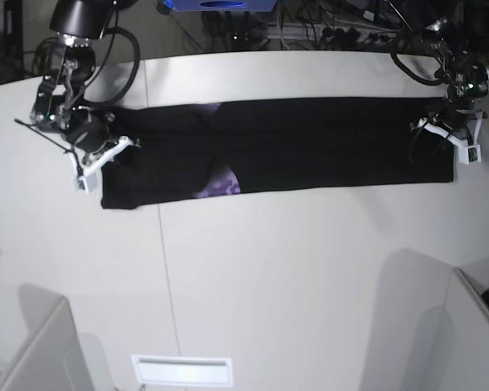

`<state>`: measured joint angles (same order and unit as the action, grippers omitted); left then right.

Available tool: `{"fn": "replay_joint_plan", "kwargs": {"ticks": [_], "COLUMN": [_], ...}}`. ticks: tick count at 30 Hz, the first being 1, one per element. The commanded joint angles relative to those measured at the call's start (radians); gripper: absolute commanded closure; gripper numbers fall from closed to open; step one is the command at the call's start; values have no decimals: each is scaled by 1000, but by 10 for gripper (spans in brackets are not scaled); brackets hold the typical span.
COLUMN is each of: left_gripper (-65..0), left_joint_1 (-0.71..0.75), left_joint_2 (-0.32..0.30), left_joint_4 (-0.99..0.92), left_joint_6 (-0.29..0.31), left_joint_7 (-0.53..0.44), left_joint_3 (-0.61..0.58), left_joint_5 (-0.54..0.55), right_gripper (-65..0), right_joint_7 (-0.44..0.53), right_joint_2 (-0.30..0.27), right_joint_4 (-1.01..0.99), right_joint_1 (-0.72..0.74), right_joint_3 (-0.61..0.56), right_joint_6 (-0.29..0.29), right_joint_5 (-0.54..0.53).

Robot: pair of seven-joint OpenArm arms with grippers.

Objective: Fold the T-shirt properly
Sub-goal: 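Move both grippers to the ends of the folded strip, then grasp both ends of the black strip with both grippers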

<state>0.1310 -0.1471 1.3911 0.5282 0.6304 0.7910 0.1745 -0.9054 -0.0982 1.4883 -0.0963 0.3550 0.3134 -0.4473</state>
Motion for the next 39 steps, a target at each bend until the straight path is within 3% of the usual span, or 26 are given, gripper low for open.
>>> {"fn": "replay_joint_plan", "kwargs": {"ticks": [1, 13, 18, 24, 31, 35, 39], "left_gripper": [0, 0, 0, 0, 0, 0, 0], "left_joint_1": [-21, -193, -233, -238, -213, -175, -136], "left_joint_2": [-7, -7, -10, -13, -12, -16, -67], "left_joint_4": [-11, -123, -131, -63, 92, 178, 239], "left_joint_6": [-13, -16, -16, -12, -10, -10, -10], "left_joint_7": [36, 36, 36, 36, 38, 84, 173], "left_joint_3": [-3, -95, -95, -91, -87, -84, -12], "left_joint_5": [-60, -166, -172, -168, -158, -63, 99], "right_gripper": [0, 0, 0, 0, 0, 0, 0], "right_joint_7": [-30, 64, 64, 64, 29, 19, -30], "right_joint_2": [-13, -41, -41, -31, 4, 4, 5], "right_joint_4": [-25, -263, -274, -180, 100, 219, 271], "right_joint_1": [13, 194, 212, 185, 117, 88, 82], "right_joint_3": [3, -6, -6, -4, -3, -7, -18], "right_joint_6": [-27, -27, -27, -27, -27, -27, -27], "right_joint_5": [95, 104, 104, 98, 98, 98, 98]}}
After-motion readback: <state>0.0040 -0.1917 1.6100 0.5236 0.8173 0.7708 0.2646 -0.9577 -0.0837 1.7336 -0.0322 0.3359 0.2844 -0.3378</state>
